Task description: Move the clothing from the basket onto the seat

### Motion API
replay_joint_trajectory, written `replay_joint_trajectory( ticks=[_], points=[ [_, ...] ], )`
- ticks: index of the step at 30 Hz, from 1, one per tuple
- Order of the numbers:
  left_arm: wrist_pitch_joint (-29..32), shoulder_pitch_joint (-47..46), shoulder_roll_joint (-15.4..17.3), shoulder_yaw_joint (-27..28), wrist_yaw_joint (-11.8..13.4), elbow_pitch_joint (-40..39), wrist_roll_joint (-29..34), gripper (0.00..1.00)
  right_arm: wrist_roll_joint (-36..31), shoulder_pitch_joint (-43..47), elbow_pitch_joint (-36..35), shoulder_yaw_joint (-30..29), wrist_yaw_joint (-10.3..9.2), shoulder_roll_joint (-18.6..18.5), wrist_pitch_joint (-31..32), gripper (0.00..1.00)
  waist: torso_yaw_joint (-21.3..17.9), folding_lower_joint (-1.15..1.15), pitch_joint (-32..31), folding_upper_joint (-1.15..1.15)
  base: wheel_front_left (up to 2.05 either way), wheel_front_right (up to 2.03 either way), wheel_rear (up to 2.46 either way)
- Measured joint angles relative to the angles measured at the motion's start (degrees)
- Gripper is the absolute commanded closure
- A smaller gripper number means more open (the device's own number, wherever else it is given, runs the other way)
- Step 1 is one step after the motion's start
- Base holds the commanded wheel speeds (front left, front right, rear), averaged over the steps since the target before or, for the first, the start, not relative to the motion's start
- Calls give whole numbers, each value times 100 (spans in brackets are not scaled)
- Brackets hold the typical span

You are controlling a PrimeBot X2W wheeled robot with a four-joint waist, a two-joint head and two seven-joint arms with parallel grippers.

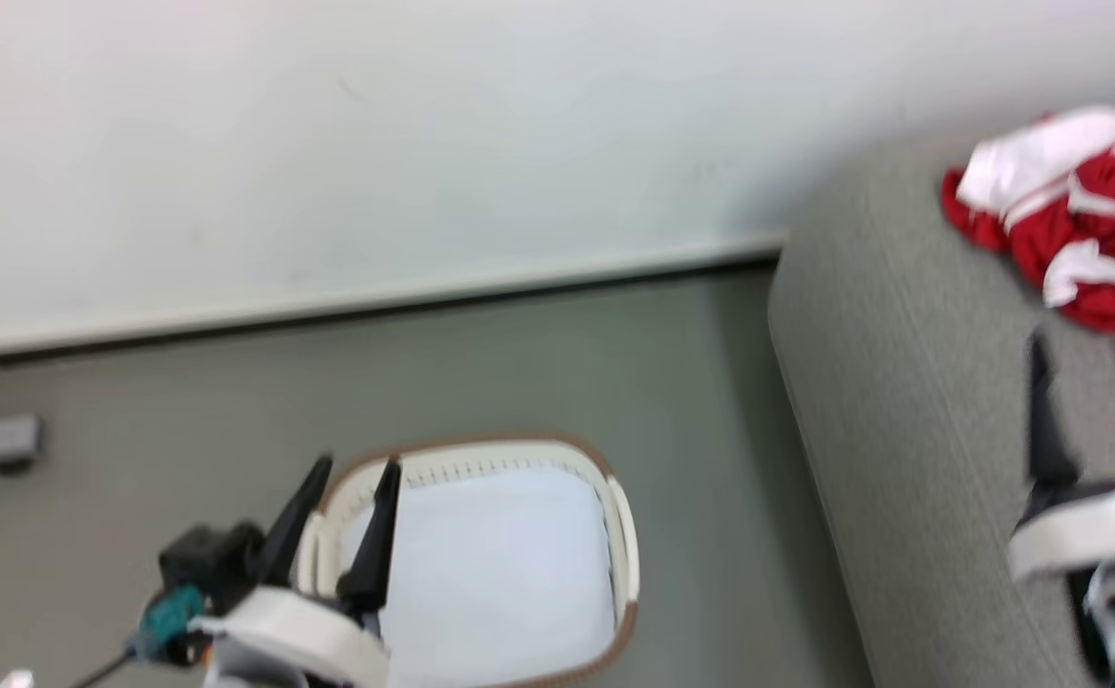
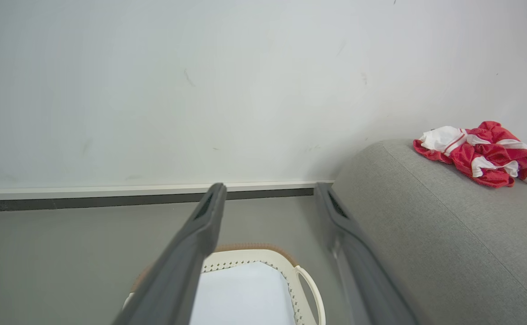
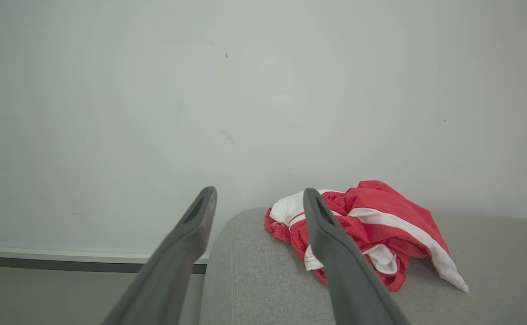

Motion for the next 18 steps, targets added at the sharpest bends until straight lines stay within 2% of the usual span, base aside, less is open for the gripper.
replay_joint_trajectory(
  ticks=[4,9,13,18],
  points=[
    [-53,382,-131,119,118,286,16,0,112,874,-260,290,0,145,0,0,188,0,-575,0,0,0,0],
    [-79,750,-266,421,170,444,352,0,265,1673,-578,402,0,398,1,0,505,0,-1020,0,0,0,0],
    [-81,1059,-437,710,-20,522,628,0,107,2067,-591,489,0,527,0,0,665,0,-1208,0,0,0,0],
    [-82,1228,-672,1087,-193,586,964,0,15,2252,-528,502,0,569,0,0,685,2,-1293,0,0,0,0]
  ],
)
